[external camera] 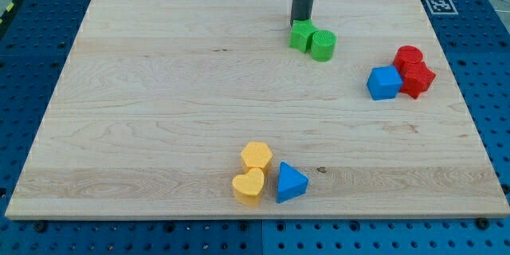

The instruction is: Push the green blocks diagonally top left to the blue cube

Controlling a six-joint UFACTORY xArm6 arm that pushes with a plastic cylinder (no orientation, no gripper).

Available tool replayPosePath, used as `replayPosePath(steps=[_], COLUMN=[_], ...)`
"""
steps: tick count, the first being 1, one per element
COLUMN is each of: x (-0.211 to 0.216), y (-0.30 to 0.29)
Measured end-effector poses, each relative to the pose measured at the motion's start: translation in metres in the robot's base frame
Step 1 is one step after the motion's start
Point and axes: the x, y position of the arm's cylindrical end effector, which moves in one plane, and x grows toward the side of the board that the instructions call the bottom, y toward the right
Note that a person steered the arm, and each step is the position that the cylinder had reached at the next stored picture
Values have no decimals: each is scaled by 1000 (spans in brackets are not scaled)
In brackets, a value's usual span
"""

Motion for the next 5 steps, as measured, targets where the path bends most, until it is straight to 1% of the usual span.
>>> replayPosePath(steps=[1,3,4,5], x=[16,18,17,18], y=[0,-3,-33,-49])
